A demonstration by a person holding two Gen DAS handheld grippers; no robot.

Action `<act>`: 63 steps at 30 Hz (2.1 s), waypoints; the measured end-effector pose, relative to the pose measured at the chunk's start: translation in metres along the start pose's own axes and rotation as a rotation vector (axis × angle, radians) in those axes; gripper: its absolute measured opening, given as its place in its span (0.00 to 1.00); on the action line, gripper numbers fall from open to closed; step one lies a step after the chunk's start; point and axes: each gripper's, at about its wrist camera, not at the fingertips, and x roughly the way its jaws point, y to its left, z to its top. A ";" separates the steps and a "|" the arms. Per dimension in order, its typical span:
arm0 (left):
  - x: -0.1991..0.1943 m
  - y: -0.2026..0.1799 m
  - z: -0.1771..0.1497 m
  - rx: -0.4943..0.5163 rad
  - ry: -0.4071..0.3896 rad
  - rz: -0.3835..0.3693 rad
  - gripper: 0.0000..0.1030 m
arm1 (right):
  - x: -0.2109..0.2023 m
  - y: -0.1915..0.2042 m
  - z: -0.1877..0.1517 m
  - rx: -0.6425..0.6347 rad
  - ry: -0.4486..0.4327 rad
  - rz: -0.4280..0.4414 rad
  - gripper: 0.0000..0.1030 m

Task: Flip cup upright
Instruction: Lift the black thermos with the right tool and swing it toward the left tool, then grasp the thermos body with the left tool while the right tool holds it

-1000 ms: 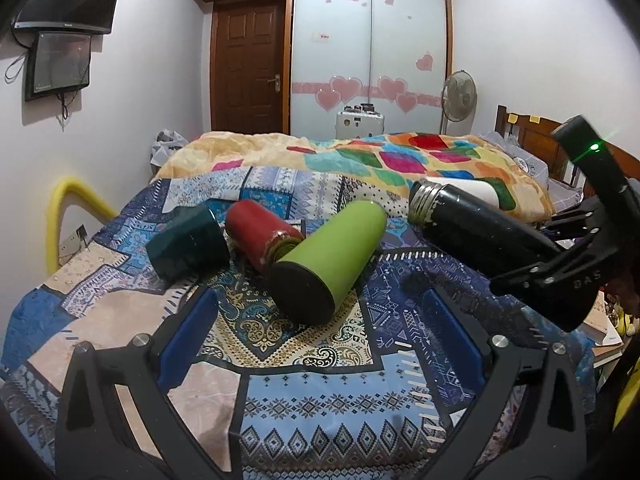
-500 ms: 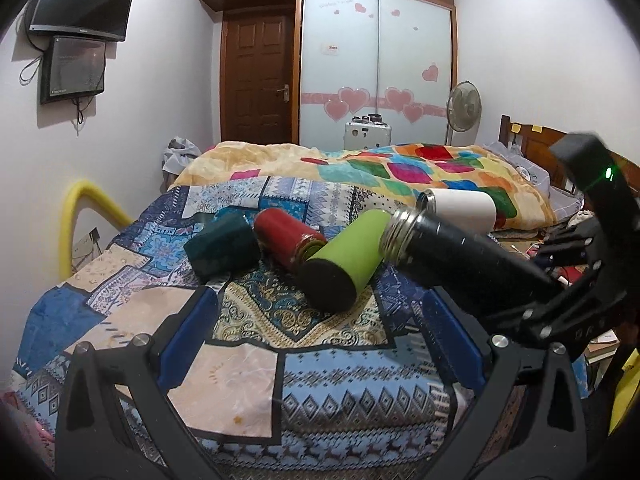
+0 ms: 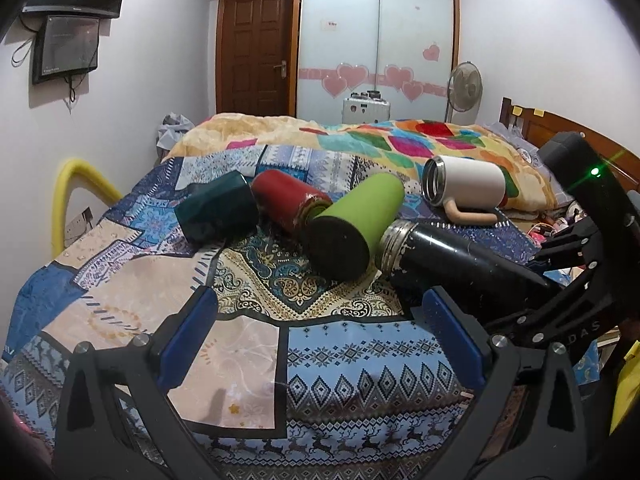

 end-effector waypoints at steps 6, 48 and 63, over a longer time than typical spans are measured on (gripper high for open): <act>0.012 -0.004 0.001 0.009 0.025 0.009 1.00 | -0.013 0.002 -0.002 0.000 -0.040 0.019 0.60; 0.059 -0.057 0.045 0.219 0.200 -0.071 1.00 | -0.057 -0.027 -0.077 0.090 -0.411 -0.025 0.80; 0.095 -0.099 0.059 0.224 0.455 -0.172 0.80 | -0.108 -0.046 -0.096 0.274 -0.652 -0.195 0.81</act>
